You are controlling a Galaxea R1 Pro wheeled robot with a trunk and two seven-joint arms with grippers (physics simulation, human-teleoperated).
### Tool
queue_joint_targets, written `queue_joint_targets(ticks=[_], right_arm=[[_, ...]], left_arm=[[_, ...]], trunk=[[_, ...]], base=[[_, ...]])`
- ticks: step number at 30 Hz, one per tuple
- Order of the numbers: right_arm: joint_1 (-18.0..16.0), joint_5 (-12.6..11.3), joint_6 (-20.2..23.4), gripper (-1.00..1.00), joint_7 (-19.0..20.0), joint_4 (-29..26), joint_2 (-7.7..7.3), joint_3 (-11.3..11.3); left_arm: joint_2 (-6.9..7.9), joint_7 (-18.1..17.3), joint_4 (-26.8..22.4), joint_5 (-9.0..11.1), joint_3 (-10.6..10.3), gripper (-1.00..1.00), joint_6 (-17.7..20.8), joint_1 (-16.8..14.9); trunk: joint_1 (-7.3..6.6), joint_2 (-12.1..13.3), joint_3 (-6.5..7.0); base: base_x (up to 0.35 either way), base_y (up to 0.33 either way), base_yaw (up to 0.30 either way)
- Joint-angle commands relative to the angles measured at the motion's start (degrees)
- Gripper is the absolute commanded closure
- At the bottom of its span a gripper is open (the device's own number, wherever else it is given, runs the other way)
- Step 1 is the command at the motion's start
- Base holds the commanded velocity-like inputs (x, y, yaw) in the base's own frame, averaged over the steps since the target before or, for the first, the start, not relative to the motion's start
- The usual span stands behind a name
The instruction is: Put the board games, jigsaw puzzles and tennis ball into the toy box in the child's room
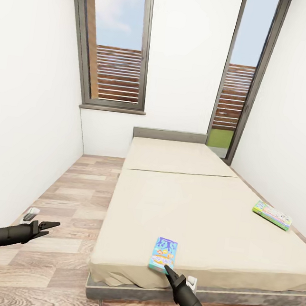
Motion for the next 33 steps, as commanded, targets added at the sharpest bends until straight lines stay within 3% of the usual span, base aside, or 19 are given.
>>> queue_joint_targets(ticks=[1,22,26,29,33], right_arm=[[0.0,0.0,0.4,1.0,0.0,0.0,0.05,-0.3],[0.0,-0.1,0.4,1.0,0.3,0.0,0.05,-0.2],[0.0,-0.1,0.0,1.0,-0.1,-1.3,0.27,-0.1],[0.0,-0.1,0.2,1.0,-0.2,-4.0,0.47,1.0],[0.0,-0.1,0.5,1.0,-0.4,-7.0,0.51,4.3]], left_arm=[[0.02,-0.1,0.0,0.2,0.1,-1.0,0.4,0.0],[0.04,-0.1,0.0,0.2,0.1,-1.0,0.4,0.0],[0.04,-0.1,0.0,0.2,0.1,-1.0,0.4,0.0],[0.04,-0.1,0.0,0.2,0.1,-1.0,0.4,0.0],[0.04,-0.1,0.0,0.2,0.1,-1.0,0.4,0.0]], trunk=[[-0.01,0.0,-0.06],[-0.01,0.0,-0.06],[-0.89,1.6,0.66],[-1.55,2.8,1.2],[-2.43,4.4,1.91]], base=[[0.0,0.0,0.0],[0.0,0.0,0.0],[0.0,0.0,0.0],[0.0,0.0,0.0],[0.0,0.0,0.0]])
